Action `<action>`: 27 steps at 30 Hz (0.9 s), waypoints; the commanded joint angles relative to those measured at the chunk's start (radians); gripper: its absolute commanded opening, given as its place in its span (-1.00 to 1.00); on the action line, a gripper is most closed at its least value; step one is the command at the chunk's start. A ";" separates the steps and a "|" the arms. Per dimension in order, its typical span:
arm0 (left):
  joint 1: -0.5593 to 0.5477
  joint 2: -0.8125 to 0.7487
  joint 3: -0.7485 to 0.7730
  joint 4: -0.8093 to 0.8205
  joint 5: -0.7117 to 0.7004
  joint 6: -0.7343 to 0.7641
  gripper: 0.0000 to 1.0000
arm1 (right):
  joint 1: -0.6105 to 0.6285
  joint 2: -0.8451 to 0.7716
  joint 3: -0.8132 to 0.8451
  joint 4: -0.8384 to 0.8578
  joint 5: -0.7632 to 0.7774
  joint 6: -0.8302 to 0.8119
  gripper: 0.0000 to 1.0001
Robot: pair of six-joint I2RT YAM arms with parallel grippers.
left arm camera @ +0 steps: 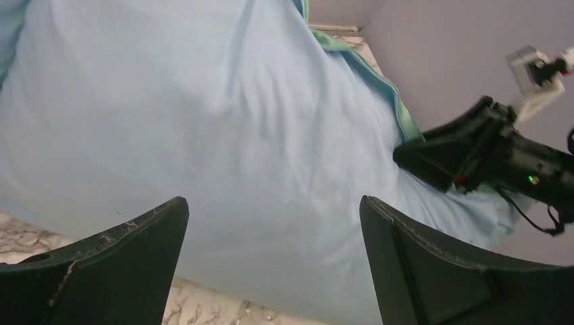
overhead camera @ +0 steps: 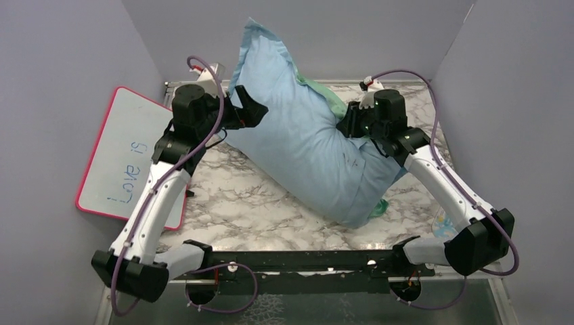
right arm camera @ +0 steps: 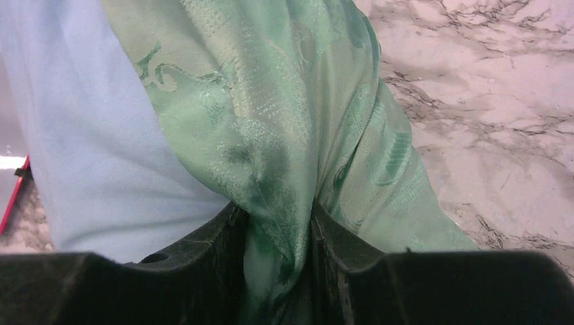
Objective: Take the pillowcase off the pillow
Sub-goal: Turn over the pillow at the center of the board.
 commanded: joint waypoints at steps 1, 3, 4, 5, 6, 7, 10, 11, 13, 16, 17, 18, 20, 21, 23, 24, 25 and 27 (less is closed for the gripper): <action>0.000 -0.146 -0.195 0.038 -0.011 -0.004 0.98 | -0.010 0.070 -0.088 -0.046 -0.068 0.037 -0.15; 0.000 -0.196 -0.332 0.057 0.010 -0.027 0.98 | -0.011 0.097 -0.093 -0.046 -0.075 0.040 -0.06; 0.000 -0.218 -0.402 0.068 0.020 -0.046 0.97 | -0.011 0.115 -0.090 -0.060 -0.075 0.040 -0.01; 0.000 -0.238 -0.466 0.085 0.039 -0.069 0.97 | -0.011 0.131 -0.082 -0.080 -0.085 0.033 0.10; 0.000 -0.259 -0.552 0.114 0.068 -0.094 0.97 | -0.011 0.149 -0.079 -0.097 -0.103 0.023 0.19; 0.000 -0.278 -0.589 0.142 0.094 -0.120 0.97 | -0.011 0.166 -0.079 -0.106 -0.127 0.013 0.33; 0.000 -0.337 -0.768 0.263 0.180 -0.229 0.98 | -0.011 0.208 -0.090 -0.133 -0.139 -0.003 0.47; 0.000 -0.354 -0.807 0.301 0.195 -0.257 0.98 | -0.010 0.206 -0.095 -0.137 -0.116 -0.002 0.49; -0.001 -0.383 -0.855 0.334 0.205 -0.288 0.97 | -0.011 0.184 -0.106 -0.143 -0.050 0.002 0.53; -0.002 -0.411 -0.892 0.341 0.212 -0.298 0.97 | -0.011 0.116 -0.085 -0.179 0.090 0.003 0.58; -0.002 -0.416 -0.901 0.339 0.216 -0.299 0.97 | -0.011 0.082 -0.075 -0.189 0.144 0.002 0.61; -0.002 -0.419 -0.911 0.339 0.218 -0.300 0.97 | -0.011 0.050 -0.067 -0.200 0.189 0.004 0.65; -0.002 -0.424 -0.934 0.343 0.219 -0.312 0.97 | -0.011 -0.025 -0.059 -0.203 0.259 0.002 0.70; -0.002 -0.426 -0.947 0.354 0.221 -0.321 0.97 | -0.011 -0.061 -0.060 -0.201 0.276 -0.004 0.73; -0.003 -0.428 -0.971 0.395 0.235 -0.342 0.98 | -0.011 -0.134 -0.075 -0.194 0.291 -0.005 0.80; -0.003 -0.427 -0.983 0.423 0.242 -0.353 0.98 | -0.011 -0.170 -0.089 -0.185 0.285 -0.004 0.84; -0.005 -0.425 -0.992 0.444 0.249 -0.362 0.98 | -0.011 -0.202 -0.108 -0.178 0.268 -0.001 0.85; -0.009 -0.416 -1.005 0.482 0.264 -0.376 0.97 | -0.011 -0.254 -0.160 -0.166 0.206 0.014 0.86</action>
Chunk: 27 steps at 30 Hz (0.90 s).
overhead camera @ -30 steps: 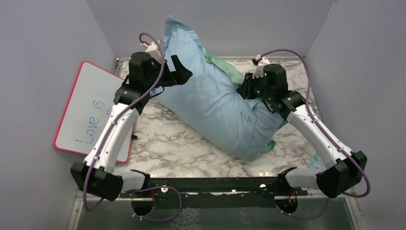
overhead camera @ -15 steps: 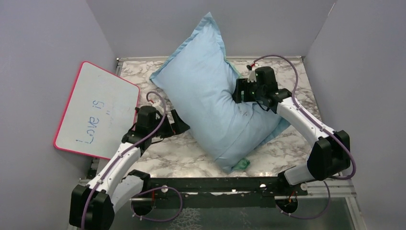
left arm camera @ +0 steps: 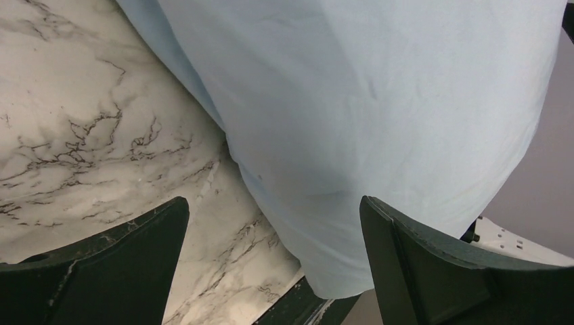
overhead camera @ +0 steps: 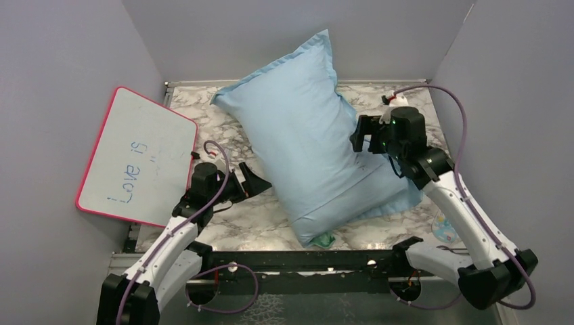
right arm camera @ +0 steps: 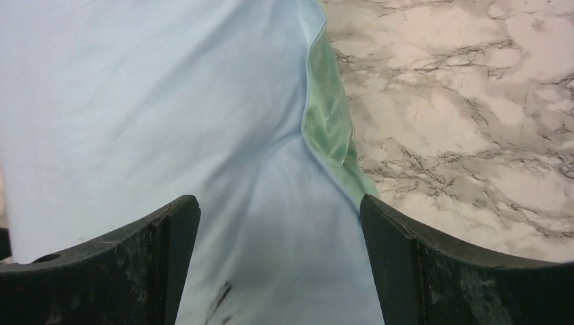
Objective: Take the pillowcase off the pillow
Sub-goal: Turn over the pillow at the center of the board.
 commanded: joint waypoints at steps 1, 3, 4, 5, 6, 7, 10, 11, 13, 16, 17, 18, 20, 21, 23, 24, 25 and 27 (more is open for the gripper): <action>-0.013 0.011 -0.033 0.141 0.068 -0.056 0.98 | 0.008 -0.108 -0.100 -0.024 -0.040 0.027 0.86; -0.027 0.030 -0.034 0.168 0.072 -0.059 0.97 | 0.008 -0.131 -0.184 -0.017 -0.112 0.085 0.86; -0.037 0.044 -0.034 0.185 0.070 -0.063 0.97 | 0.008 -0.136 -0.235 -0.001 -0.174 0.119 0.86; -0.051 0.058 -0.036 0.207 0.065 -0.069 0.98 | 0.008 -0.133 -0.283 0.022 -0.241 0.145 0.86; -0.068 0.075 -0.039 0.234 0.059 -0.077 0.97 | 0.008 -0.124 -0.336 0.047 -0.302 0.170 0.86; -0.087 0.094 -0.041 0.264 0.051 -0.085 0.97 | 0.008 -0.104 -0.378 0.068 -0.356 0.197 0.86; -0.164 0.171 -0.027 0.319 0.010 -0.094 0.97 | 0.008 -0.016 -0.471 0.127 -0.491 0.268 0.72; -0.191 0.199 -0.012 0.321 -0.003 -0.085 0.97 | 0.008 0.015 -0.504 0.162 -0.540 0.296 0.64; -0.234 0.261 0.017 0.326 -0.011 -0.070 0.97 | 0.009 0.029 -0.564 0.249 -0.641 0.342 0.34; -0.278 0.303 0.039 0.326 -0.046 -0.059 0.70 | 0.015 -0.020 -0.639 0.342 -0.709 0.397 0.07; -0.288 0.301 0.039 0.322 -0.065 -0.059 0.54 | 0.016 -0.046 -0.649 0.339 -0.699 0.402 0.01; -0.296 0.293 0.037 0.318 -0.084 -0.060 0.28 | 0.016 -0.076 -0.651 0.320 -0.684 0.401 -0.08; -0.306 0.263 0.038 0.284 -0.136 -0.061 -0.25 | 0.017 -0.139 -0.649 0.282 -0.694 0.387 -0.18; -0.309 0.243 0.041 0.266 -0.157 -0.061 -0.46 | 0.017 -0.171 -0.648 0.274 -0.719 0.382 -0.21; -0.309 0.195 0.061 0.216 -0.196 -0.049 -0.82 | 0.017 -0.229 -0.649 0.265 -0.769 0.385 -0.24; -0.309 0.165 0.080 0.179 -0.218 -0.035 -0.97 | 0.018 -0.254 -0.647 0.258 -0.792 0.388 -0.27; -0.309 0.144 0.109 0.135 -0.243 -0.013 -1.00 | 0.018 -0.281 -0.646 0.257 -0.826 0.389 -0.31; -0.309 0.113 0.174 0.024 -0.302 0.044 -1.00 | 0.017 -0.333 -0.639 0.255 -0.904 0.383 -0.43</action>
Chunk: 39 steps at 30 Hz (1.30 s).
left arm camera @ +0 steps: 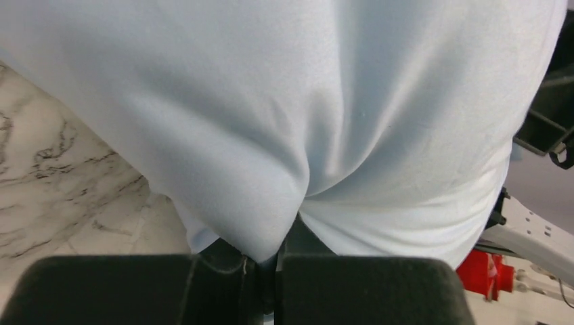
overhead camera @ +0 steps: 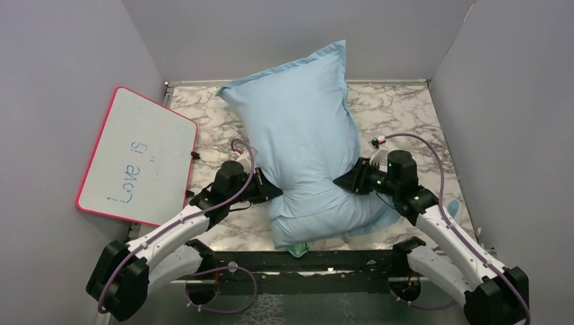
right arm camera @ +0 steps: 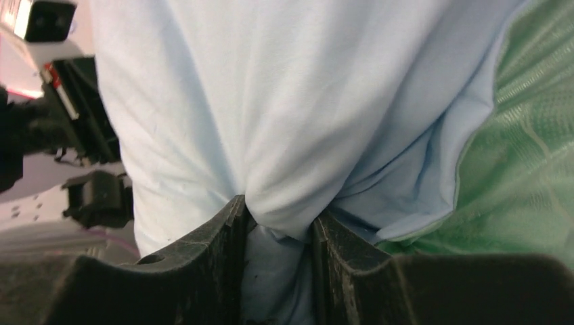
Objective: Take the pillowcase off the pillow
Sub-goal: Turn over the pillow at the center of the board, then remove the pillow from the pillowcase.
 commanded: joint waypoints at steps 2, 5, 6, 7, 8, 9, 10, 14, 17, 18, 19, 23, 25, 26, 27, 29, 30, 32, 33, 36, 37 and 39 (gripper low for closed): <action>-0.011 -0.093 0.210 -0.231 -0.204 0.159 -1.00 | 0.041 -0.128 -0.019 -0.159 -0.407 0.011 -0.52; -0.011 -0.056 0.296 -0.295 -0.194 0.255 -1.00 | 0.044 -0.237 -0.007 -0.199 -0.515 -0.029 -0.59; -0.011 -0.026 0.321 -0.291 -0.169 0.278 -1.00 | 0.044 -0.271 -0.007 -0.213 -0.543 -0.032 -0.60; -0.011 0.009 0.347 -0.282 -0.143 0.296 -1.00 | 0.044 -0.305 -0.013 -0.224 -0.566 -0.028 -0.62; -0.011 0.058 0.384 -0.265 -0.110 0.314 -1.00 | 0.044 -0.334 -0.021 -0.231 -0.589 -0.022 -0.63; -0.011 0.113 0.426 -0.254 -0.078 0.331 -1.00 | 0.044 -0.357 -0.030 -0.238 -0.606 -0.019 -0.64; -0.012 0.173 0.483 -0.248 -0.048 0.349 -1.00 | 0.044 -0.374 -0.036 -0.251 -0.605 -0.022 -0.61; -0.012 0.397 0.735 -0.273 -0.086 0.412 -1.00 | 0.044 -0.358 0.041 -0.409 -0.435 -0.086 0.02; -0.007 0.482 0.904 -0.372 -0.239 0.434 -0.31 | 0.044 -0.331 0.163 -0.531 -0.248 -0.145 0.29; -0.003 0.492 0.942 -0.405 -0.274 0.447 0.01 | 0.045 -0.324 0.209 -0.567 -0.186 -0.161 0.35; 0.002 0.488 0.960 -0.424 -0.297 0.455 0.24 | 0.044 -0.316 0.252 -0.592 -0.145 -0.176 0.41; 0.025 0.379 0.874 -0.440 -0.383 0.443 0.97 | 0.044 -0.258 0.364 -0.609 -0.146 -0.210 0.51; 0.042 0.294 0.790 -0.440 -0.417 0.407 0.98 | 0.045 -0.214 0.394 -0.602 -0.151 -0.219 0.50; 0.056 0.244 0.747 -0.441 -0.433 0.380 0.98 | 0.045 -0.188 0.410 -0.601 -0.138 -0.228 0.50; 0.074 0.198 0.704 -0.440 -0.436 0.352 0.98 | 0.045 -0.162 0.435 -0.606 -0.127 -0.246 0.50; 0.101 0.096 0.615 -0.424 -0.414 0.289 0.98 | 0.045 -0.096 0.488 -0.615 -0.118 -0.265 0.49; 0.111 0.051 0.568 -0.413 -0.388 0.273 0.98 | 0.045 -0.069 0.500 -0.599 -0.116 -0.267 0.48; 0.119 -0.026 0.492 -0.424 -0.354 0.244 0.98 | 0.046 -0.006 0.516 -0.558 -0.103 -0.269 0.47; 0.122 -0.061 0.456 -0.436 -0.345 0.232 0.98 | 0.053 0.026 0.528 -0.544 -0.080 -0.271 0.47; 0.123 -0.188 0.353 -0.471 -0.353 0.185 0.98 | 0.166 0.140 0.626 -0.555 0.111 -0.275 0.46; 0.123 -0.232 0.319 -0.469 -0.354 0.171 0.98 | 0.249 0.180 0.662 -0.561 0.215 -0.276 0.46; 0.124 -0.313 0.239 -0.442 -0.346 0.160 0.98 | 0.467 0.277 0.740 -0.587 0.435 -0.297 0.47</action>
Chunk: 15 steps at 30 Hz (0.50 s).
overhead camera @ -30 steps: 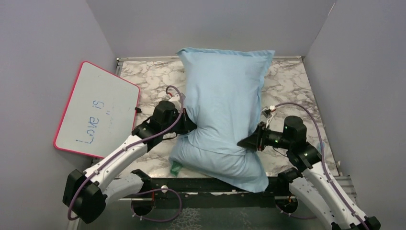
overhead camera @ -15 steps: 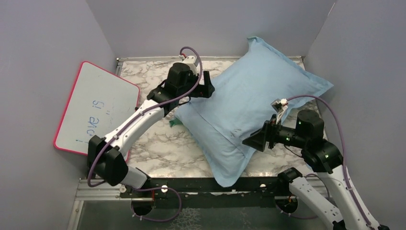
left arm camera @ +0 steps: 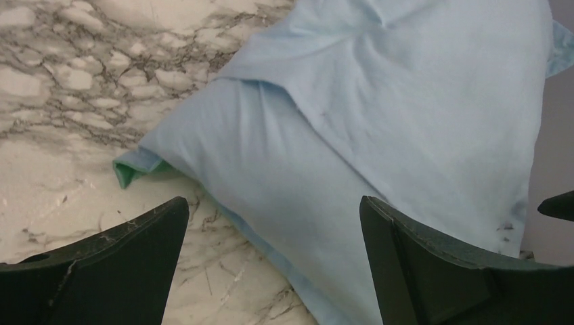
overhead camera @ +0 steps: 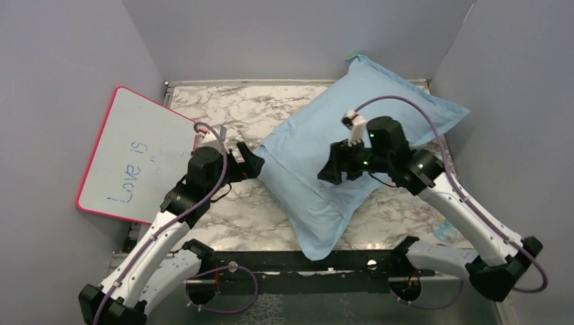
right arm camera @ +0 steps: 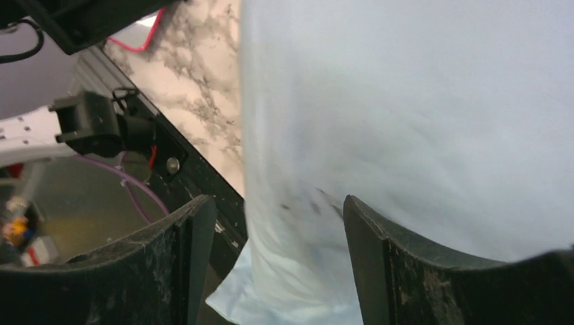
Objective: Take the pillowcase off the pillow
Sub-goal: Remove the pillow from the pillowcase.
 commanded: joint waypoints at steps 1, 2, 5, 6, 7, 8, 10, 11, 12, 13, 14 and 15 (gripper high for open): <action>0.002 -0.163 -0.133 0.017 0.042 -0.061 0.98 | 0.341 0.166 0.184 -0.047 0.465 -0.062 0.47; 0.003 -0.185 -0.146 0.020 0.067 -0.050 0.98 | 0.376 0.228 0.228 -0.091 0.553 -0.082 0.47; 0.003 -0.201 -0.145 -0.017 0.090 -0.033 0.98 | 0.402 0.384 0.327 -0.185 0.816 -0.080 0.47; 0.003 -0.202 -0.143 -0.031 0.090 -0.032 0.98 | 0.403 0.411 0.333 -0.179 0.857 -0.091 0.46; 0.003 -0.203 -0.145 -0.037 0.092 -0.035 0.98 | 0.403 0.431 0.330 -0.159 0.876 -0.096 0.42; 0.003 -0.206 -0.150 -0.038 0.095 -0.042 0.98 | 0.402 0.445 0.321 -0.135 0.881 -0.096 0.38; 0.003 -0.216 -0.162 -0.037 0.098 -0.065 0.98 | 0.403 0.459 0.288 -0.073 0.877 -0.072 0.23; 0.003 -0.223 -0.169 -0.037 0.102 -0.073 0.98 | 0.402 0.458 0.265 -0.047 0.868 -0.050 0.18; 0.003 -0.232 -0.174 -0.038 0.111 -0.078 0.98 | 0.402 0.453 0.239 -0.015 0.857 -0.033 0.15; 0.003 -0.240 -0.175 -0.040 0.119 -0.078 0.98 | 0.402 0.441 0.211 0.013 0.850 -0.017 0.08; 0.003 -0.247 -0.175 -0.043 0.132 -0.075 0.98 | 0.402 0.428 0.183 0.046 0.844 -0.002 -0.05; 0.003 -0.253 -0.177 -0.044 0.142 -0.070 0.98 | 0.403 0.409 0.155 0.082 0.840 0.003 -0.25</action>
